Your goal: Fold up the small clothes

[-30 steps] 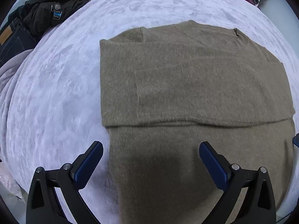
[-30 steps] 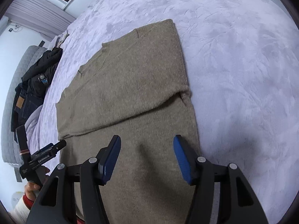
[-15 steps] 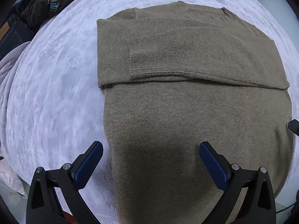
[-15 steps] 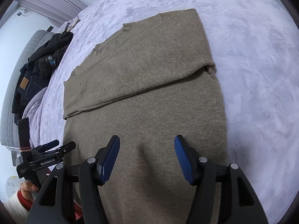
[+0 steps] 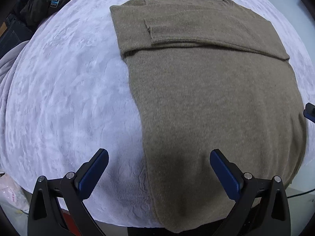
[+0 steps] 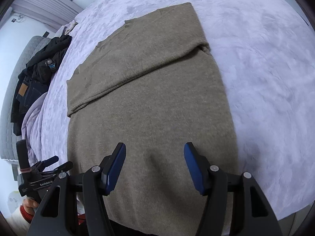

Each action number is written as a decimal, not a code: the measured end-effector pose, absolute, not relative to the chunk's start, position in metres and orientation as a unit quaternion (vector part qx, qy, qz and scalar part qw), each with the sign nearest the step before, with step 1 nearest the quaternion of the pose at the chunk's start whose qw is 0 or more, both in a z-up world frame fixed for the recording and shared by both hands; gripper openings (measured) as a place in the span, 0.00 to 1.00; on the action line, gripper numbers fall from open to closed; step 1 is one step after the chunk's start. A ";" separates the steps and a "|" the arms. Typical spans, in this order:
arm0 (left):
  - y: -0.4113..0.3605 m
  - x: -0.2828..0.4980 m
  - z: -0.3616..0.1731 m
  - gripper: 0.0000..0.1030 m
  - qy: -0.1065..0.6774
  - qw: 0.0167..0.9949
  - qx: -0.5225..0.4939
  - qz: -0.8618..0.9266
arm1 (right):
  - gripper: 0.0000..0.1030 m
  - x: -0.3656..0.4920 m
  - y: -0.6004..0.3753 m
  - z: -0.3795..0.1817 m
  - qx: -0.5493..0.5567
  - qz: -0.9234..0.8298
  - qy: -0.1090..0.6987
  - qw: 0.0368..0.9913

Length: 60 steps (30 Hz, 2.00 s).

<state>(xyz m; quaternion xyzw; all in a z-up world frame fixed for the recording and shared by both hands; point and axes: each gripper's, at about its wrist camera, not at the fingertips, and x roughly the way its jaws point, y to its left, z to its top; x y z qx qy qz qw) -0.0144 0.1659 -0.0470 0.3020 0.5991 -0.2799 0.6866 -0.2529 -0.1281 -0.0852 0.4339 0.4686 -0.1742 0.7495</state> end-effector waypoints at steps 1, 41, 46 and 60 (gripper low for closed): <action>0.172 -0.018 -0.048 1.00 0.599 0.682 0.304 -0.288 | 0.63 -0.259 -0.126 -0.085 0.435 -0.179 0.468 0.748; 0.262 -0.165 -0.085 1.00 0.630 0.641 0.244 -0.364 | 0.66 -0.364 -0.083 -0.169 0.554 0.066 0.444 0.701; 0.245 -0.174 -0.078 1.00 0.634 0.633 0.211 -0.390 | 0.66 -0.359 -0.076 -0.172 0.555 0.095 0.442 0.698; 0.249 -0.175 -0.083 0.26 0.649 0.635 0.232 -0.349 | 0.11 -0.356 -0.074 -0.187 0.622 0.114 0.418 0.652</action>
